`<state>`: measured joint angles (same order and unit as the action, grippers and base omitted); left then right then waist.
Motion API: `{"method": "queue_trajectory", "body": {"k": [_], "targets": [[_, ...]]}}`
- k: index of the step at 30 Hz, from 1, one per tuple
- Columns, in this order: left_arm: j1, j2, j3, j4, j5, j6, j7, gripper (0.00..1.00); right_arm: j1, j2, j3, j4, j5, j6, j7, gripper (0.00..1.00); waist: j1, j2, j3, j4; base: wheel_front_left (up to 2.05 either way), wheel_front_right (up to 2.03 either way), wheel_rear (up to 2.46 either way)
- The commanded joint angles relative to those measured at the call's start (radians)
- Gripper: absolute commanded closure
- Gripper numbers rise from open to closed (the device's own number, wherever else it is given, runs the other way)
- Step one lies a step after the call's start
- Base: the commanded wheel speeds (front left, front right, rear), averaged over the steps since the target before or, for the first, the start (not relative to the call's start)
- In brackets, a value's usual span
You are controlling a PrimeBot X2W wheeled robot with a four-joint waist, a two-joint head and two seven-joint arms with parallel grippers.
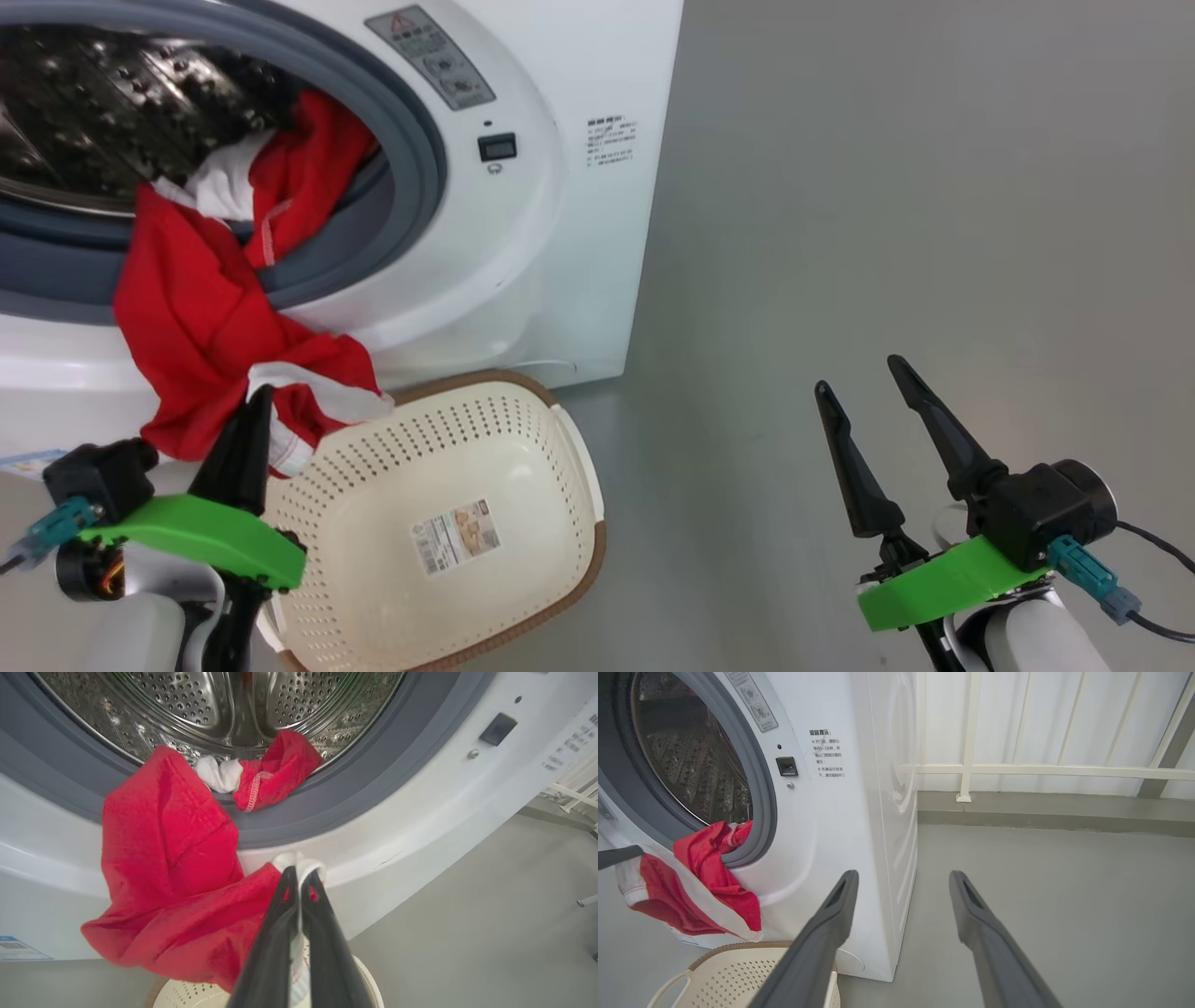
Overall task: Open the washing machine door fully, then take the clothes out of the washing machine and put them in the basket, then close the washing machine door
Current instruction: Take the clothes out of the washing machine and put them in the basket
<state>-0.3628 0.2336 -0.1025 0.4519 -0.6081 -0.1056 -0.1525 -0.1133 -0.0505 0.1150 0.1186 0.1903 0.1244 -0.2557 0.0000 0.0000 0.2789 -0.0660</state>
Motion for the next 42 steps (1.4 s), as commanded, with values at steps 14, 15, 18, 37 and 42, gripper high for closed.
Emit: {"method": "queue_trajectory", "body": {"k": [14, 15, 18, 37, 42], "targets": [[-0.164, 0.016, -0.103, 0.313, -0.152, -0.025, 0.033, 1.0, -0.06, 0.0, 0.048, -0.055, 0.005, 0.006, -0.006, 0.0, 0.0, 0.0, 0.157, -0.038, 0.0, 0.0, 0.0], [-0.172, 0.017, -0.117, 0.323, -0.171, -0.025, 0.038, 1.0, -0.063, 0.0, 0.049, -0.057, 0.006, 0.006, -0.006, 0.0, 0.0, 0.0, 0.166, -0.039, 0.0, 0.0, 0.0], [-0.193, 0.018, -0.154, 0.355, -0.238, -0.025, 0.07, 1.0, -0.071, 0.0, 0.055, -0.063, 0.008, 0.006, -0.006, 0.0, 0.0, 0.0, 0.195, -0.044, 0.0, 0.0, 0.0], [-0.241, 0.07, -0.397, 0.486, -0.471, -0.025, 0.241, 1.0, -0.12, 0.0, 0.084, -0.095, 0.006, 0.006, -0.006, 0.0, 0.0, 0.0, 0.334, -0.07, 0.0, 0.0, 0.0], [-0.245, 0.073, -0.448, 0.533, -0.492, -0.025, 0.222, 1.0, -0.122, 0.0, 0.088, -0.097, 0.004, 0.006, -0.006, 0.0, 0.0, 0.0, 0.349, -0.073, 0.0, 0.0, 0.0]]}}
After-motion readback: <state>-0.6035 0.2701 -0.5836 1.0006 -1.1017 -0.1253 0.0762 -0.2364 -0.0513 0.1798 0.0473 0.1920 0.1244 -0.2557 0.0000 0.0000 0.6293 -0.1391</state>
